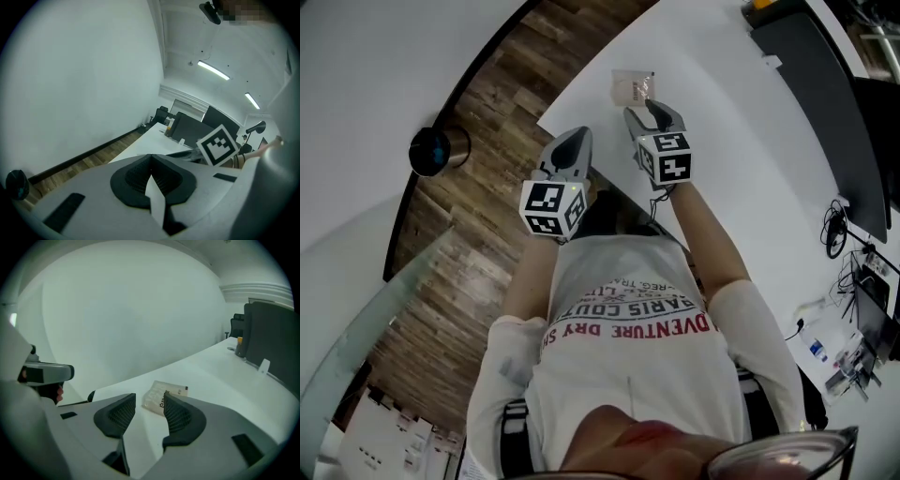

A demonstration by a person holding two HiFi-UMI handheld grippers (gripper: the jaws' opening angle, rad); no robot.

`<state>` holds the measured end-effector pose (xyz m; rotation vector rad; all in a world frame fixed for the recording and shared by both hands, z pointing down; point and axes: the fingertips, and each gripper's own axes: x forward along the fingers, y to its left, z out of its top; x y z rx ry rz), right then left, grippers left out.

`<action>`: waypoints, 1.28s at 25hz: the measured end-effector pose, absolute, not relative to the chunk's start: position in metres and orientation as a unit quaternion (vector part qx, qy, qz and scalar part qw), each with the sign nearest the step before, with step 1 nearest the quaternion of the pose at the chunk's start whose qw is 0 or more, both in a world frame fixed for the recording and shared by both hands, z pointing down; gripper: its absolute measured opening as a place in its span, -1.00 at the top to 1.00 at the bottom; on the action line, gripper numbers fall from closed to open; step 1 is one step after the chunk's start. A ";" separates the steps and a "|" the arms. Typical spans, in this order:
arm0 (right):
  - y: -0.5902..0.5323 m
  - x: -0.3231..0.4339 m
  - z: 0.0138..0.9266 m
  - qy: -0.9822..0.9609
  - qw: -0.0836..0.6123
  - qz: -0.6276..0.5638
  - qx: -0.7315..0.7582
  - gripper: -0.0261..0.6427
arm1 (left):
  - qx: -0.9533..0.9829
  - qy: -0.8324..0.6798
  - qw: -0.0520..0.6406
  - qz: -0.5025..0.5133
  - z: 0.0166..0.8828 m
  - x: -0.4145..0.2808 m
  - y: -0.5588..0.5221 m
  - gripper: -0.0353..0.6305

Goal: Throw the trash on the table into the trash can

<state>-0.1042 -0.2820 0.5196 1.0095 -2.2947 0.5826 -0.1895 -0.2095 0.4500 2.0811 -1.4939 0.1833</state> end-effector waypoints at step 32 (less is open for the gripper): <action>-0.132 -0.082 0.479 -0.909 0.251 0.192 0.272 0.75 | 0.669 -0.701 0.248 0.018 0.429 -0.151 -0.018 0.82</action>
